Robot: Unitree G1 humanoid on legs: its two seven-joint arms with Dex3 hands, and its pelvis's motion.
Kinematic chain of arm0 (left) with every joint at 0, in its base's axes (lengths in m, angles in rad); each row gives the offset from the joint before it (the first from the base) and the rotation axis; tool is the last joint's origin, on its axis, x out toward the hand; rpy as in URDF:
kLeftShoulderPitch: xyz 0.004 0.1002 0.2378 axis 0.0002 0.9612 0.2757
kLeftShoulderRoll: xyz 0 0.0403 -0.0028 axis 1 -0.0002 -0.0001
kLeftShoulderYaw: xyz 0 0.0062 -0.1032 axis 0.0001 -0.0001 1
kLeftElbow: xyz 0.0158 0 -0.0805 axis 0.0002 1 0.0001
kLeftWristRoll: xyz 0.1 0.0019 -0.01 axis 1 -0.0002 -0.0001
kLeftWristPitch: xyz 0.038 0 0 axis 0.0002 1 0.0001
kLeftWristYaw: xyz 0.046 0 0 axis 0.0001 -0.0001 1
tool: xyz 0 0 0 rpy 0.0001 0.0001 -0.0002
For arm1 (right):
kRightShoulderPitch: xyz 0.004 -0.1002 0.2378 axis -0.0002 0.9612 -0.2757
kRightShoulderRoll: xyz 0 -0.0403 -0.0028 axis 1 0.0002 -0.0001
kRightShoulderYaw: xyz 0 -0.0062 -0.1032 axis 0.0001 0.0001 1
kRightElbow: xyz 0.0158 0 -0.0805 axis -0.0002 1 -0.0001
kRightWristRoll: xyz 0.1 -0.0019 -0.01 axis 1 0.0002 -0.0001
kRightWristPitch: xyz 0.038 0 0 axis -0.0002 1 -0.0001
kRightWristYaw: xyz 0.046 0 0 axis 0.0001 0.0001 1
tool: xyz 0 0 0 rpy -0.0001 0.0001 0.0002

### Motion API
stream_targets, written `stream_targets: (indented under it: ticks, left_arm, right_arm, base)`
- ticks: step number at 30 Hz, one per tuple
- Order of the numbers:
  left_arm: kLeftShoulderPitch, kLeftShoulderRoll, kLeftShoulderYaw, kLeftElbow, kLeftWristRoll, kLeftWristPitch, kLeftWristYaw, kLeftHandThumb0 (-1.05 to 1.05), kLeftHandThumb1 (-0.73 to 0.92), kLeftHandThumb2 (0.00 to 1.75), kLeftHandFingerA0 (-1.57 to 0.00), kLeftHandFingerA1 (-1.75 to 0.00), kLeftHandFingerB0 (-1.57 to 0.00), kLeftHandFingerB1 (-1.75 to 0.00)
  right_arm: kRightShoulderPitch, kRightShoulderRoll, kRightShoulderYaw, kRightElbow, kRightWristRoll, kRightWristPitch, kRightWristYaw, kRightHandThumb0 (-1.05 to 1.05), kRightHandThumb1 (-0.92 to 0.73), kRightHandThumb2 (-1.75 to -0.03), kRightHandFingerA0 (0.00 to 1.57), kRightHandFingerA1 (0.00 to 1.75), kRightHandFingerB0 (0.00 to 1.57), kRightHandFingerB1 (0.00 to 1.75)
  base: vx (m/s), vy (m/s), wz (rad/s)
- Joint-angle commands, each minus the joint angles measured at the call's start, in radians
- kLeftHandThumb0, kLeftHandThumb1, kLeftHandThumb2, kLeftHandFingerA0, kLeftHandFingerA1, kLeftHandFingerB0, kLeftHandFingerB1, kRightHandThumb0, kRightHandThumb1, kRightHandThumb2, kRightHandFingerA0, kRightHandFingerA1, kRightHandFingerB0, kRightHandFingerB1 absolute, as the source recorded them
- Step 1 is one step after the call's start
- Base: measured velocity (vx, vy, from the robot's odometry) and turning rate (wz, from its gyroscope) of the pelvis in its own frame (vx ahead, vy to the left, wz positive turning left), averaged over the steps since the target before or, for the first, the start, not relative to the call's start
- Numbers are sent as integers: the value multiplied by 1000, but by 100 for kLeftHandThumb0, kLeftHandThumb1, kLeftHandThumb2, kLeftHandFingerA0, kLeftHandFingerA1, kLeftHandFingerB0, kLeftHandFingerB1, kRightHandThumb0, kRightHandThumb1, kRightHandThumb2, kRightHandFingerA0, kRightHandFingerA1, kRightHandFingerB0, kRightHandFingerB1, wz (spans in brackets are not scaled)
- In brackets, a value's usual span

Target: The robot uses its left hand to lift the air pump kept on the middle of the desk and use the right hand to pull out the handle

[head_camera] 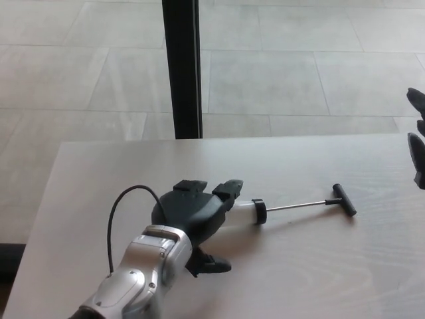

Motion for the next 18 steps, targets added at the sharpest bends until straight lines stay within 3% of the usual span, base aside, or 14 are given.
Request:
stream_targets:
  ticks: [1, 3, 4, 5, 6, 7, 10, 11, 12, 14, 18]
  left_arm:
    - [15, 162, 324, -199, -272, 45, -203, -84, 58, 94, 0, -25, 0, -9]
    - [9, 176, 405, -210, -336, 9, -195, -82, 57, 95, 0, -30, -2, -14]
    - [7, 187, 461, -232, -375, 14, -203, -94, 64, 100, 0, -23, -9, -7]
    - [2, 211, 569, -267, -457, 15, -219, -90, 64, 101, 0, -27, 0, -11]
    - [-7, 215, 669, -275, -539, 29, -230, -89, 58, 96, 0, -26, -10, -13]
    - [-7, 232, 740, -292, -579, 51, -244, -92, 59, 96, 0, -22, -11, -7]
    - [-8, 330, 872, -226, -618, 48, -264, -80, 58, 91, 0, -19, 0, -14]
    - [-8, 350, 908, -179, -640, 15, -258, -73, 55, 89, 0, -22, 0, -18]
    - [-4, 375, 962, -117, -682, -31, -258, -76, 58, 90, 0, -20, 0, -15]
    - [17, 409, 1092, -63, -769, -30, -286, -88, 60, 95, 0, -19, -6, -14]
    - [95, 446, 1330, 12, -854, 64, -276, -89, 59, 95, 0, -13, -13, -16]
  right_arm:
    - [-30, -19, -105, 60, 70, 53, -35, -105, -80, -115, 0, 20, 0, 0]
    - [-29, -30, -114, 71, 69, 44, -32, -104, -79, -115, 0, 19, 0, 0]
    - [-32, -41, -122, 82, 69, 45, -30, -98, -79, -116, 0, 21, 0, 4]
    - [-34, -64, -141, 104, 73, 43, -24, -99, -82, -116, 0, 19, 0, 3]
    - [-30, -82, -163, 121, 83, 30, -15, -84, -89, -81, 0, 0, 0, 0]
    - [-33, -99, -176, 148, 81, 19, -21, -102, -82, -115, 0, 13, 0, 0]
    - [-26, -154, -218, 196, 84, 13, -19, -104, -81, -117, 0, 13, 0, 0]
    - [-19, -164, -236, 191, 92, 21, -18, -97, -68, -96, 0, 0, 0, 4]
    - [-7, -183, -259, 188, 94, 26, -23, -102, -78, -116, 0, 19, 0, 6]
    - [15, -233, -300, 223, 96, -3, -25, -105, -79, -118, 0, 18, 0, 5]
    - [46, -343, -377, 334, 91, -36, -54, -105, -79, -120, 0, 18, 0, 7]
  base:
    - [0, 0, 0]
    - [0, 0, 0]
    - [0, 0, 0]
    - [0, 0, 0]
    - [0, 0, 0]
    - [0, 0, 0]
    - [0, 0, 0]
    - [0, 0, 0]
    - [0, 0, 0]
    - [0, 0, 0]
    - [0, 0, 0]
